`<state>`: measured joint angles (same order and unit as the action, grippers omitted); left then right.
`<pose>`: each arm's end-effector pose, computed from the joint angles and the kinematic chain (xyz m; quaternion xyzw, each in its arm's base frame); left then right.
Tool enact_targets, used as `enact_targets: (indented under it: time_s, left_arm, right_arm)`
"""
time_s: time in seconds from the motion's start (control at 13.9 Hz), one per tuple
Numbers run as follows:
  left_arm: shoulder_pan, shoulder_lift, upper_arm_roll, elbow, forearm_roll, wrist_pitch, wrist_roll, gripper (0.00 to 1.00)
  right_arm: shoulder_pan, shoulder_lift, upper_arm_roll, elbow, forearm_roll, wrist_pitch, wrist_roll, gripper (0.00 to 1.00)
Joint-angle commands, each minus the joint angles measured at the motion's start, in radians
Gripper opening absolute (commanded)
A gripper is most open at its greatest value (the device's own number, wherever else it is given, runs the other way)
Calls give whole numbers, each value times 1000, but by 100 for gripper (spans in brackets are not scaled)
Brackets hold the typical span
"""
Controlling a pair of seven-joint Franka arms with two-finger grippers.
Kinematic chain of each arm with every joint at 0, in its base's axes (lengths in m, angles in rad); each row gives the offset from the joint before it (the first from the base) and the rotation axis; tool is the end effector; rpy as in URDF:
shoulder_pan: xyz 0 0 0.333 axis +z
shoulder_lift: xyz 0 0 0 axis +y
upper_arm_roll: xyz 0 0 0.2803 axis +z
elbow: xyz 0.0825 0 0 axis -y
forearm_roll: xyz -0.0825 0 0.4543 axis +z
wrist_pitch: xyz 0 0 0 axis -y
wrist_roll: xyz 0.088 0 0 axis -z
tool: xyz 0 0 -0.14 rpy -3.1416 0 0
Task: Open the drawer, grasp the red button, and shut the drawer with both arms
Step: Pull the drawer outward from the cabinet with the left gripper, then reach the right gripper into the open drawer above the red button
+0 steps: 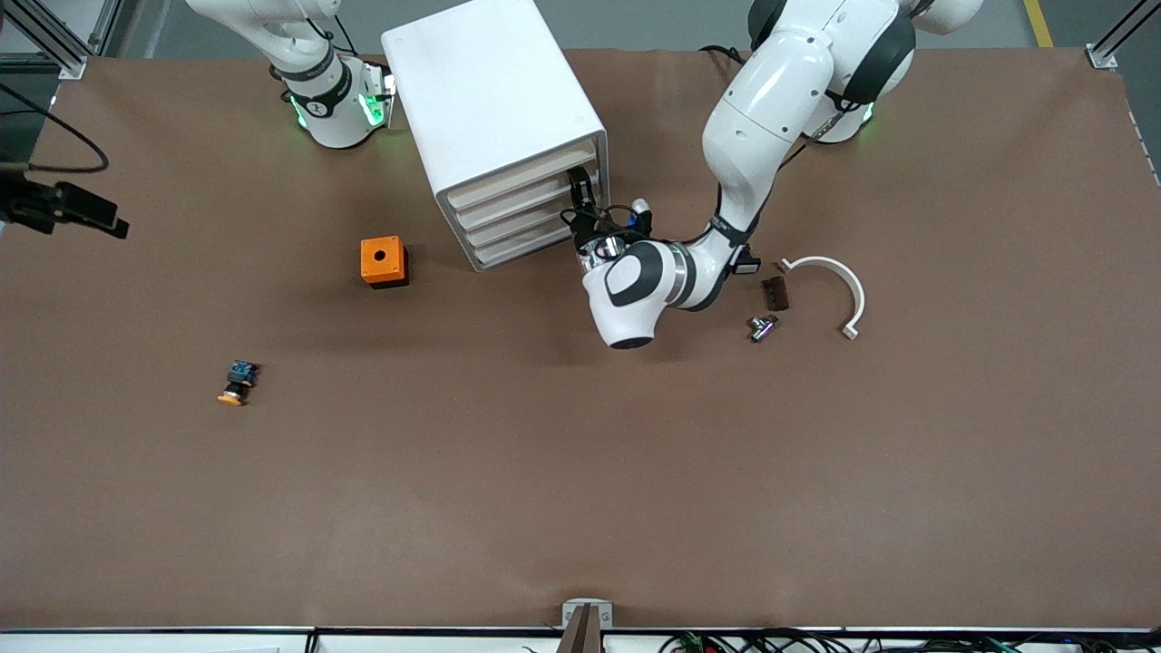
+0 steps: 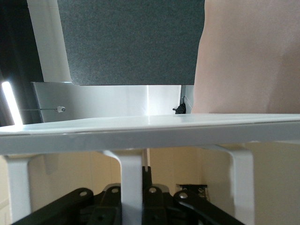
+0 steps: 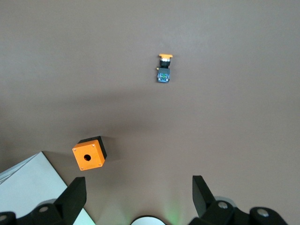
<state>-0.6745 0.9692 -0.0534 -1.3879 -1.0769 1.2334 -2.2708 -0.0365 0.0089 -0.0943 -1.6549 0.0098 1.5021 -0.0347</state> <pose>0.3802 -0.5241 0.0873 -0.4339 -0.5784 0.5522 0.4152 0.6043 -0.0779 0.5002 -0.9956 0.0480 0.0801 0.0111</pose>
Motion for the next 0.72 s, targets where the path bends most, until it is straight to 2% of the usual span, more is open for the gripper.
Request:
enact_targets:
  time_s: [0.0, 0.29, 0.43, 0.65]
  left_arm:
    - [29, -1, 6, 12, -51, -6, 8, 5]
    - [62, -3, 15, 12, -58, -3, 8, 7]
    - [81, -7, 29, 21, -58, 8, 11, 8]
    - [98, -9, 63, 52, -60, 20, 14, 9]
  right_arm:
    - [-25, 74, 4, 49, -7, -8, -11, 100]
    - [-3, 83, 11, 64, -60, 9, -10, 100]
    - [12, 83, 11, 64, -48, 12, 5, 100]
    - [76, 82, 13, 63, 36, 15, 267, 100]
